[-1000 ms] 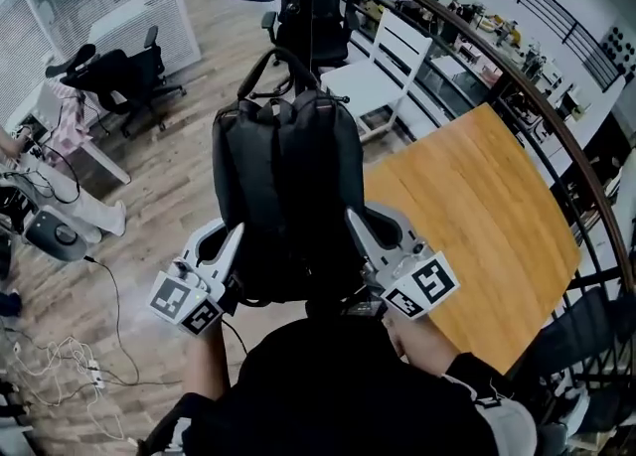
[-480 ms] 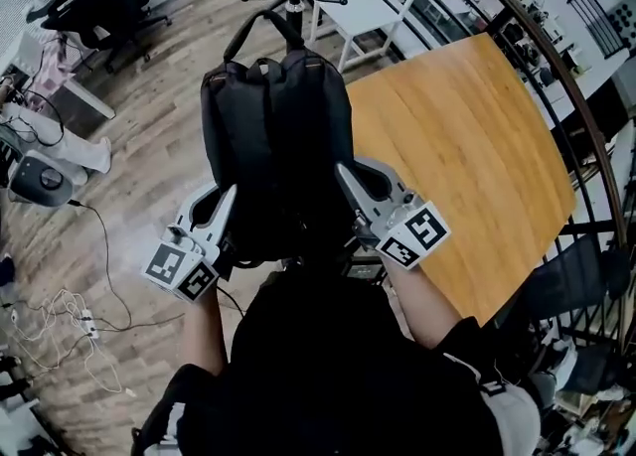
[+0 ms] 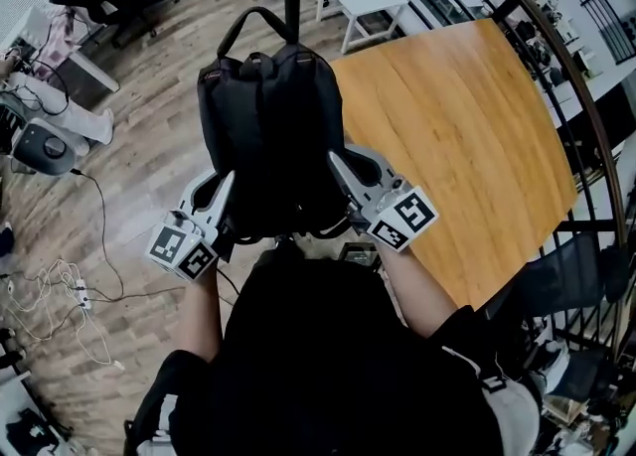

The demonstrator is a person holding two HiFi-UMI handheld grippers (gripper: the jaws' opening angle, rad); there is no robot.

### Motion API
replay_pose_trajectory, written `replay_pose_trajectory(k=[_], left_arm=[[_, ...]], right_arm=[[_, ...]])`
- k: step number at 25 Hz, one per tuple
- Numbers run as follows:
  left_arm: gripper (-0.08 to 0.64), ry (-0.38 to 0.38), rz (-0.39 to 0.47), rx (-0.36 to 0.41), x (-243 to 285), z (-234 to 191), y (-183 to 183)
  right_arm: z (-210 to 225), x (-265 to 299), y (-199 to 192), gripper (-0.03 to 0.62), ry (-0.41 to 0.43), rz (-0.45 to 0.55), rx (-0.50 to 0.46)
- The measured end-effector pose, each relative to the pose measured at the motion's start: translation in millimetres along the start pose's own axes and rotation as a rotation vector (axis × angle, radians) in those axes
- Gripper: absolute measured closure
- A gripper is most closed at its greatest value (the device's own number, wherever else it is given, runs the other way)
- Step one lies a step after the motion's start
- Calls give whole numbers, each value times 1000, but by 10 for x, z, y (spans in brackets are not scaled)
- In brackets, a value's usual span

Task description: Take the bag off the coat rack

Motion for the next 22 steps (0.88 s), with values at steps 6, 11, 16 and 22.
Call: replay_pose_trajectory(k=[6,11,16,22], left_arm=[[512,7,7,-25,-164,313,-150],[512,18,-12,-63,-189,419,-190],[512,31,-12,-71,-323,778,-457],[511,37,-16,-47,-472,1106,-580]], right_arm=[[-169,-310,16,548,33,-2,-24],[-205,-400,58,548,31,-28,-10],[-324,-806,-10,548,40,-32,-13],[-465,-1089,-15,548,63,-25,-1]])
Point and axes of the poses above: the fingertips, and each gripper's own axes: x forward along the fingers, z to its right, y out of its top, the point moved 1 cm from there along -x, backward along the fingers, and after that the axes turned 4 degrees about -x, right-handed, at the moved point
